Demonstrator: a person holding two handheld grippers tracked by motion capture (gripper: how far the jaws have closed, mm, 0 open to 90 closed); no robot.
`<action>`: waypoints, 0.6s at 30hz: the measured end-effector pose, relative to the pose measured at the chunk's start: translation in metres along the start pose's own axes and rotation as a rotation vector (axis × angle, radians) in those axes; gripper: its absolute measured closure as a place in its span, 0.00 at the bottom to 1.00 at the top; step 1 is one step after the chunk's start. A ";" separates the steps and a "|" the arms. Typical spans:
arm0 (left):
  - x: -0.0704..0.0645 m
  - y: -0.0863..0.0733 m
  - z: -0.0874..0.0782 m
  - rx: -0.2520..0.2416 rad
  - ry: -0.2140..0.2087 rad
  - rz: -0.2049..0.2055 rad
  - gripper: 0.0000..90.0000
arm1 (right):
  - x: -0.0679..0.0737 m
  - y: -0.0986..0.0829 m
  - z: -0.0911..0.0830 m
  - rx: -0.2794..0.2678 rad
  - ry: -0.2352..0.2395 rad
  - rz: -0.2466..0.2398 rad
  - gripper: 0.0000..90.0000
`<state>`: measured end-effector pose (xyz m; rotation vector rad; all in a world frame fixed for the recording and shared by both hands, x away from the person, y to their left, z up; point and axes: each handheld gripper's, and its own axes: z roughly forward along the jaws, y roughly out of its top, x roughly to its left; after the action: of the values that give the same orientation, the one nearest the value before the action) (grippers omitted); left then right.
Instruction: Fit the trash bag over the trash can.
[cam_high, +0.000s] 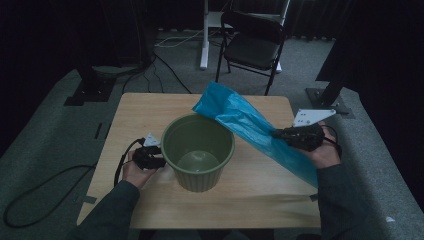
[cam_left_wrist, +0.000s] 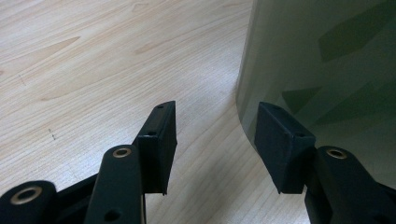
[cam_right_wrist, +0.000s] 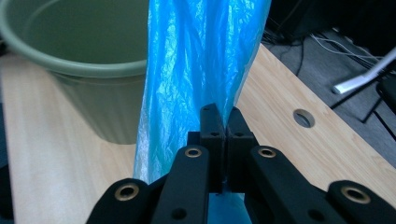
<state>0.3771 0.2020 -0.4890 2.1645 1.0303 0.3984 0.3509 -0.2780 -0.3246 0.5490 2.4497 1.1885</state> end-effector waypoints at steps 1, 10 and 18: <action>0.000 0.000 0.000 0.000 -0.001 -0.001 0.54 | 0.001 0.000 -0.002 -0.001 0.006 -0.007 0.99; -0.001 0.000 0.001 0.002 -0.001 0.002 0.54 | 0.009 -0.005 -0.014 0.006 0.090 -0.047 0.99; -0.001 0.001 0.002 0.003 -0.001 0.003 0.54 | 0.017 -0.005 -0.011 0.055 0.198 -0.079 0.99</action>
<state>0.3776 0.2003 -0.4897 2.1689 1.0280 0.3980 0.3300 -0.2803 -0.3247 0.3598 2.6497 1.1986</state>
